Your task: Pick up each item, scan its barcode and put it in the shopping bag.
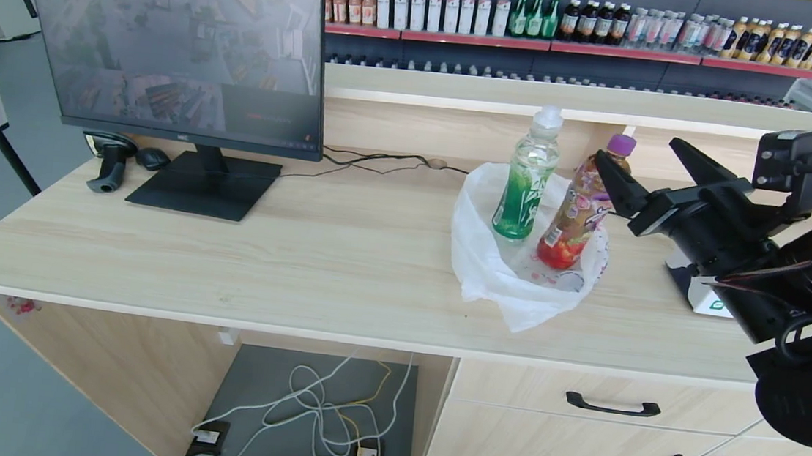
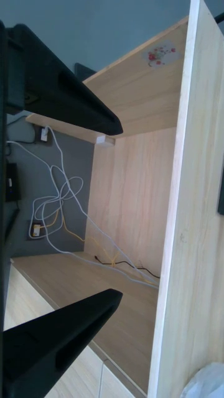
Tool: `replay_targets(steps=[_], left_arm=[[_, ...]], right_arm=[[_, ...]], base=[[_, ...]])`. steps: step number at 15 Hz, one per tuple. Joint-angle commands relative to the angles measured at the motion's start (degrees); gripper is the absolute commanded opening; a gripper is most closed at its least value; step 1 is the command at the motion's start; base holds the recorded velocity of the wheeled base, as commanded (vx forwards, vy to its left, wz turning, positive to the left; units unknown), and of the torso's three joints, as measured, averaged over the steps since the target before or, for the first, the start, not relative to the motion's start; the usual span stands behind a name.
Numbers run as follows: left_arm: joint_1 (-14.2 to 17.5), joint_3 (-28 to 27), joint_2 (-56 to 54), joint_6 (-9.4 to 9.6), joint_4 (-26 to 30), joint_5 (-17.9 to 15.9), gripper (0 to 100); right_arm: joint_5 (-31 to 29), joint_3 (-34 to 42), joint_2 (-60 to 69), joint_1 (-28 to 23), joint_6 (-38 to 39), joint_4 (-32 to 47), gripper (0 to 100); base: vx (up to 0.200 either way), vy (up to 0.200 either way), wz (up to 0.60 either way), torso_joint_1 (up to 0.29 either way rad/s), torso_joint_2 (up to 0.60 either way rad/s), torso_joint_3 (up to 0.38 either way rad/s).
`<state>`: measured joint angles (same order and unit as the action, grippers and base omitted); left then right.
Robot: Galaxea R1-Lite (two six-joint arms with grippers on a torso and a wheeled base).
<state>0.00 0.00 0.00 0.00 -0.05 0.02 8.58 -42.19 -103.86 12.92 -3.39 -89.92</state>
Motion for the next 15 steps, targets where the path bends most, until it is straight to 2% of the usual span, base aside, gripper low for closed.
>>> replay_targets(steps=[1,3,6,15], left_arm=[[0.0,0.0,0.1,0.0,0.0,0.0,100],[0.0,0.0,0.0,0.0,0.0,0.1,100],[0.0,0.0,0.0,-0.09,0.0,0.1,100],[0.0,0.0,0.0,-0.18,0.0,0.1,100]], right_arm=[[0.0,-0.1,0.2,-0.1,0.0,-0.1,100],[0.0,0.1,0.1,-0.1,0.0,-0.1,100],[0.0,0.1,0.1,-0.1,0.0,-0.1,100],[0.0,-0.1,-0.3,-0.7,0.3,-0.1,100]], base=[[0.0,0.0,0.0,0.0,0.0,0.0],[-0.2,0.0,0.0,-0.002,0.0,0.002],[0.0,0.0,0.0,0.0,0.0,0.0],[0.0,-0.2,0.0,0.004,0.0,0.0]])
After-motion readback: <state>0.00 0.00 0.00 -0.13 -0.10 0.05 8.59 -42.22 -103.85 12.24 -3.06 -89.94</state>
